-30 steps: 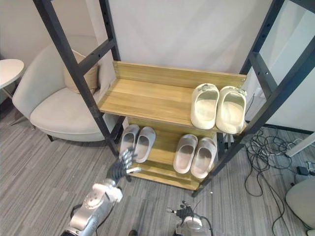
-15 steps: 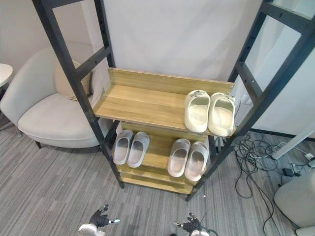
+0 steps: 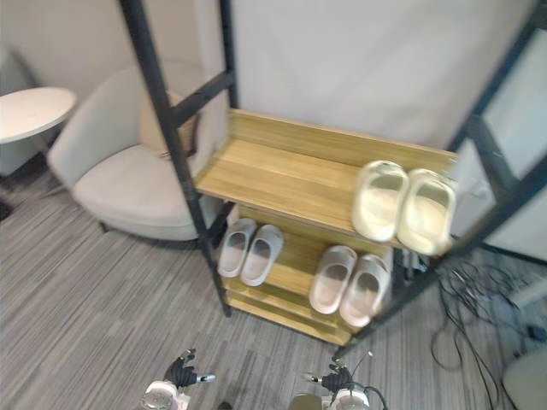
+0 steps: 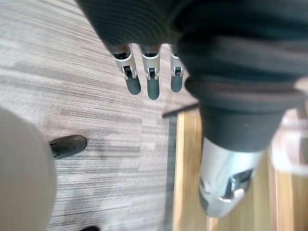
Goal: Organize the slippers on the shoe rack
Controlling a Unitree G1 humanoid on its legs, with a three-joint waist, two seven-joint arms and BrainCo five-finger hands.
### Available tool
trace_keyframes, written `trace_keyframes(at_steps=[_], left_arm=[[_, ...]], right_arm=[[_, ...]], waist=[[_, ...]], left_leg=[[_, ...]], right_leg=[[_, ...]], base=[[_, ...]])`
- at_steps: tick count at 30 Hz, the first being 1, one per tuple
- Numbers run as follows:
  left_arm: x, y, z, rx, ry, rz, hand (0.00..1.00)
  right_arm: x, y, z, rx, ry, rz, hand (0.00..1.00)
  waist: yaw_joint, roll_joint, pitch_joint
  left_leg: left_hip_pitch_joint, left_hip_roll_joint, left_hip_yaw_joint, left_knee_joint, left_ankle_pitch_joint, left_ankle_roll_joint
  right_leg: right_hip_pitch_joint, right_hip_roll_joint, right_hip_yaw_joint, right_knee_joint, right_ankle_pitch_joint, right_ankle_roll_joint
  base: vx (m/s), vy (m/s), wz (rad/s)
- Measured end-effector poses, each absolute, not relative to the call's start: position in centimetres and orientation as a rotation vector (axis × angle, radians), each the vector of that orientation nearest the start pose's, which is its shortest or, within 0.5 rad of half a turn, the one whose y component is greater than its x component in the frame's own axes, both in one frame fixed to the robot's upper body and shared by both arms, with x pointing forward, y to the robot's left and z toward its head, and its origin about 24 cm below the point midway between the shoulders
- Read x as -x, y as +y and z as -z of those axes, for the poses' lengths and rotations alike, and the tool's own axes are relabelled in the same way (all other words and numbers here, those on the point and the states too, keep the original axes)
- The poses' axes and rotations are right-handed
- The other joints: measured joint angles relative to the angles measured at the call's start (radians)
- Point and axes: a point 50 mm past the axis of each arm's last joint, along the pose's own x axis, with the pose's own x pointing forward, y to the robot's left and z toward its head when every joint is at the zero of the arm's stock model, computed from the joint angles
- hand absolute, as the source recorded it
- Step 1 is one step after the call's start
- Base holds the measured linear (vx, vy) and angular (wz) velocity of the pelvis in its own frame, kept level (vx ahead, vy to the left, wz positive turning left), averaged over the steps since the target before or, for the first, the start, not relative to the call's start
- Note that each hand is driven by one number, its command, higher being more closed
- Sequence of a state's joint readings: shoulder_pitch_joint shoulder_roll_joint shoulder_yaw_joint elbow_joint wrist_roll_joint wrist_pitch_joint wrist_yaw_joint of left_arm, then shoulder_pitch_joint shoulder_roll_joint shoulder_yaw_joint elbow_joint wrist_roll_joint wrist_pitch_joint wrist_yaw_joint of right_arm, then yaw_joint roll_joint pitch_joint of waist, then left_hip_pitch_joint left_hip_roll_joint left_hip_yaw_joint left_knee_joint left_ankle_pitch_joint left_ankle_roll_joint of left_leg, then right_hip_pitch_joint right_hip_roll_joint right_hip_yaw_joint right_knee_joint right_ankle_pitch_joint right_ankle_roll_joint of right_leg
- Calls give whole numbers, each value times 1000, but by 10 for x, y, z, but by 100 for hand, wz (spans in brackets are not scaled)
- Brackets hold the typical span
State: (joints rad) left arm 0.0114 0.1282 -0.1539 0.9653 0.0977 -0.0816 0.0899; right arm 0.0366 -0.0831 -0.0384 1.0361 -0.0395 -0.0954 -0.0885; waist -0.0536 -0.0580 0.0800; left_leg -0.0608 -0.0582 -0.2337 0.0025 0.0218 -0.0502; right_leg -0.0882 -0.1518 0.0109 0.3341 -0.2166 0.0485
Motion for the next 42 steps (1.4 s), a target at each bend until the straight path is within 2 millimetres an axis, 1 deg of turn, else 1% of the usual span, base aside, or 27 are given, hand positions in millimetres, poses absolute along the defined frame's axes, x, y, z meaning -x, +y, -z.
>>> trace_keyframes(at_steps=[1, 2, 4, 7, 8, 9, 10, 11, 12, 13, 14, 15, 17, 22, 25, 26, 27, 28, 29, 30, 32, 35, 37, 38, 39, 41, 42], left_arm=[[-150, 179, 140, -317, 875, 53, 0], [-159, 172, 138, -298, 854, 53, 0], [-157, 165, 139, -273, 861, 49, 0], [-143, 161, 145, -253, 897, 52, 0], [-146, 158, 143, -243, 883, 56, 0], [-149, 156, 142, -241, 875, 60, 0], [-150, 155, 142, -240, 872, 62, 0], [-155, 154, 140, -238, 859, 70, 0], [-156, 153, 140, -237, 858, 72, 0], [-155, 153, 140, -237, 859, 72, 0], [-156, 155, 140, -238, 861, 67, 0], [-157, 155, 139, -239, 858, 66, 0], [-156, 166, 139, -265, 865, 49, 0], [-150, 175, 141, -292, 883, 39, 0], [-148, 175, 142, -293, 893, 40, 0], [-148, 175, 143, -293, 894, 43, 0], [-148, 174, 143, -292, 900, 45, 0], [-148, 174, 143, -292, 900, 45, 0], [-146, 172, 144, -274, 904, 37, 0], [-146, 173, 144, -272, 906, 34, 0], [-147, 174, 145, -276, 912, 32, 0], [-147, 170, 145, -261, 911, 34, 0], [-143, 162, 147, -212, 917, 20, 0], [-139, 163, 148, -171, 931, -23, 0], [-142, 169, 145, -118, 909, -95, 0], [-143, 178, 143, -93, 894, -163, 0], [-142, 180, 143, -93, 893, -170, 0]], right_arm=[[-122, -192, 152, 130, 975, 148, 0], [-126, -195, 151, 117, 971, 173, 0], [-134, -196, 148, 122, 950, 180, 0], [-139, -190, 147, 109, 934, 171, 0], [-144, -185, 144, 96, 912, 166, 0], [-152, -180, 142, 86, 889, 159, 0], [-154, -179, 141, 85, 882, 157, 0], [-158, -179, 139, 85, 873, 160, 0], [-158, -181, 138, 89, 867, 166, 0], [-157, -182, 139, 89, 870, 169, 0], [-153, -186, 140, 93, 880, 180, 0], [-153, -186, 140, 88, 883, 182, 0], [-152, -179, 142, 69, 889, 167, 0], [-161, -177, 138, 72, 865, 151, 0], [-165, -173, 137, 86, 857, 124, 0], [-162, -170, 138, 82, 865, 112, 0], [-157, -169, 140, 76, 877, 109, 0], [-157, -169, 141, 75, 878, 109, 0], [-145, -170, 145, 73, 907, 112, 0], [-145, -171, 145, 77, 906, 114, 0], [-140, -176, 146, 87, 918, 124, 0], [-139, -181, 146, 79, 919, 152, 0], [-135, -187, 147, 80, 931, 174, 0], [-138, -186, 146, 77, 924, 168, 0], [-142, -183, 145, 78, 915, 154, 0], [-146, -176, 143, 72, 896, 138, 0], [-146, -173, 142, 73, 891, 128, 0]], waist=[[0, -4, 0], [12, 25, 23], [23, 59, 53], [42, 61, 58], [43, 60, 60], [44, 50, 65], [44, 46, 67], [41, 34, 74], [38, 33, 74], [38, 38, 72], [35, 69, 59], [33, 66, 60], [41, 33, 65], [47, 33, 62], [45, 34, 63], [41, 24, 69], [32, 25, 70], [32, 24, 70], [30, 19, 67], [29, 20, 67], [1, 26, 68], [-13, 11, 54], [-6, 37, 43], [-1, 63, 62], [22, 63, 67], [46, 60, 67], [47, 56, 66]], left_leg=[[-21, -10, -36, -6, 13, -7], [-52, 5, -83, -26, 43, -22], [-61, 23, -55, -37, 68, -24], [-67, 26, 29, -34, 97, -23], [-98, 39, 152, -4, 54, 27], [-146, 65, 279, 77, -1, 45], [-164, 76, 321, 112, -16, 65], [-219, 109, 444, 280, -57, 108], [-238, 147, 538, 458, -130, 111], [-238, 163, 563, 485, -155, 107], [-254, 180, 610, 501, -213, 96], [-254, 175, 605, 493, -215, 94], [-254, 102, 550, 416, -200, 101], [-234, 19, 457, 320, -133, 124], [-230, 14, 411, 302, -141, 128], [-196, 3, 375, 261, -117, 126], [-161, -7, 338, 199, -91, 110], [-161, -7, 338, 198, -91, 109], [-91, -13, 294, 75, -50, 94], [-78, -13, 280, 51, -46, 93], [-56, -19, 216, -9, -18, 90], [-36, -77, 163, -51, -22, 80], [-76, -58, 216, 41, -39, 58], [-116, -18, 281, 170, -77, 42], [-184, 12, 325, 366, -141, 20], [-270, 88, 444, 626, -162, 21], [-274, 104, 465, 654, -161, 22]], right_leg=[[24, -8, -13, -52, -8, 17], [49, 1, -65, -125, 10, 32], [84, 12, -138, -155, 18, 28], [120, 17, -198, -154, 13, 24], [123, 20, -246, -155, 3, 13], [119, 10, -280, -156, 0, 9], [117, 5, -294, -156, -1, 9], [108, -26, -336, -142, -12, 15], [117, -41, -364, -114, -28, 31], [125, -39, -369, -108, -32, 37], [121, -21, -384, -77, -57, 53], [122, -22, -386, -76, -62, 54], [127, -27, -367, -119, -64, 44], [159, -19, -359, -146, -46, 32], [104, -34, -362, 23, -43, 34], [17, -49, -310, 217, -35, 8], [-11, -18, -226, 229, -70, 10], [-12, -17, -225, 229, -71, 10], [-52, 42, -147, 186, -88, 17], [-65, 55, -139, 175, -88, 17], [-99, 98, -123, 102, -80, 11], [-80, 65, -132, -19, -22, -47], [-58, 47, -188, -46, -17, -50], [-14, 63, -215, -53, -17, -61], [19, 72, -227, -59, -24, -67], [85, 100, -232, -77, -38, -75], [100, 105, -234, -86, -41, -72]], base=[[66, -225, 217], [29, -180, 123], [2, -176, 110], [-6, -67, 76], [-44, 3, 82], [-41, 12, 84], [-48, 36, 76], [10, 83, 80], [10, 83, 77], [163, 151, 86], [156, 130, 68], [197, 207, 107], [72, 146, 93], [-1, 26, 73], [-53, 18, 51], [-19, 23, 64], [-4, 19, 63], [59, -44, 82], [71, -62, 56], [67, -73, 80], [10, -105, 110], [44, -190, 137], [156, -95, 89], [185, -45, 50], [180, -32, 33], [169, -29, -7], [292, -51, 9]])
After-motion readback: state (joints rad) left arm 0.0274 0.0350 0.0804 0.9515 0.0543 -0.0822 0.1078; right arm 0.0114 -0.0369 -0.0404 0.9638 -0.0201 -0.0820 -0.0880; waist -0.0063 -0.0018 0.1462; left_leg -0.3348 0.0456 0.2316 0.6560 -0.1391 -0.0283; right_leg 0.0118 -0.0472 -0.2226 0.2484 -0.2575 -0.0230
